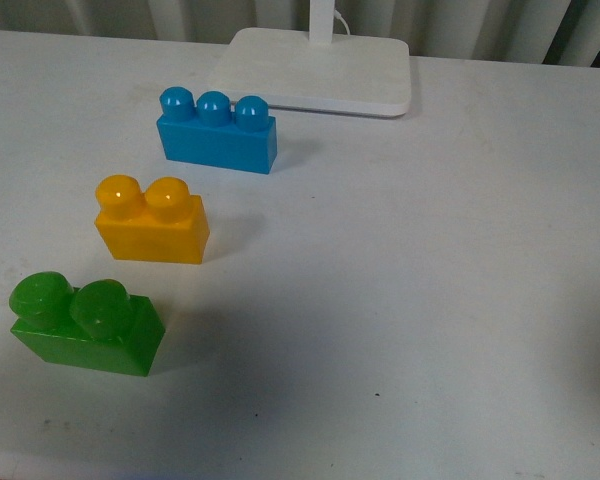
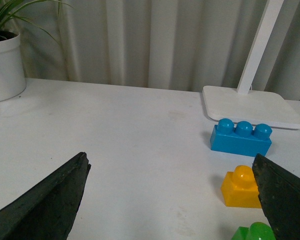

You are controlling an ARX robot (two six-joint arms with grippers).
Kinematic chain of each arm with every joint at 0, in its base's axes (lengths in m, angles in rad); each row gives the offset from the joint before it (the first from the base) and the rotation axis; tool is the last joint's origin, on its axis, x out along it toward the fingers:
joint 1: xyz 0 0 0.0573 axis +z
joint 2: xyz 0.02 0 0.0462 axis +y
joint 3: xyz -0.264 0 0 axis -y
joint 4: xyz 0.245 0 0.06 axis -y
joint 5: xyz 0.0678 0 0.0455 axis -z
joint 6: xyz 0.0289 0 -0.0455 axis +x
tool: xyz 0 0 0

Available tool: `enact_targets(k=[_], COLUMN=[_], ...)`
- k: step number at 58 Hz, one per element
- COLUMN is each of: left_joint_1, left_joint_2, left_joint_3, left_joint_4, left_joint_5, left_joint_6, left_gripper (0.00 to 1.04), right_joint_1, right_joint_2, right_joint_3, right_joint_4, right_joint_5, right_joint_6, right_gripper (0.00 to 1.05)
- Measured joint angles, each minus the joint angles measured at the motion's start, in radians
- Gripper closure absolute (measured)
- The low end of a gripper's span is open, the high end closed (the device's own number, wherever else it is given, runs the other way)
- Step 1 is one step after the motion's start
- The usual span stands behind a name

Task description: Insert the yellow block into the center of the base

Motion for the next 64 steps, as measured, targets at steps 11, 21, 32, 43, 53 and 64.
enact_targets(k=[11,21,32,43,53,64], left_joint_1=[0.000,0.000,0.000,0.000,0.000,0.000], left_joint_2=[0.000,0.000,0.000,0.000,0.000,0.000], left_joint_3=[0.000,0.000,0.000,0.000,0.000,0.000], left_joint_4=[0.000,0.000,0.000,0.000,0.000,0.000], left_joint_5=[0.000,0.000,0.000,0.000,0.000,0.000], left_joint_6=[0.000,0.000,0.000,0.000,0.000,0.000], left_gripper=[0.06,0.06,0.06,0.06,0.06,0.06], right_joint_1=[0.000,0.000,0.000,0.000,0.000,-0.070], right_joint_2=[0.000,0.000,0.000,0.000,0.000,0.189], right_joint_3=[0.000,0.000,0.000,0.000,0.000,0.080], right_joint_4=[0.000,0.000,0.000,0.000,0.000,-0.133], right_joint_5=[0.000,0.000,0.000,0.000,0.000,0.019], right_joint_6=[0.000,0.000,0.000,0.000,0.000,-0.006], right_gripper=[0.09,0.09,0.09,0.09,0.09,0.09])
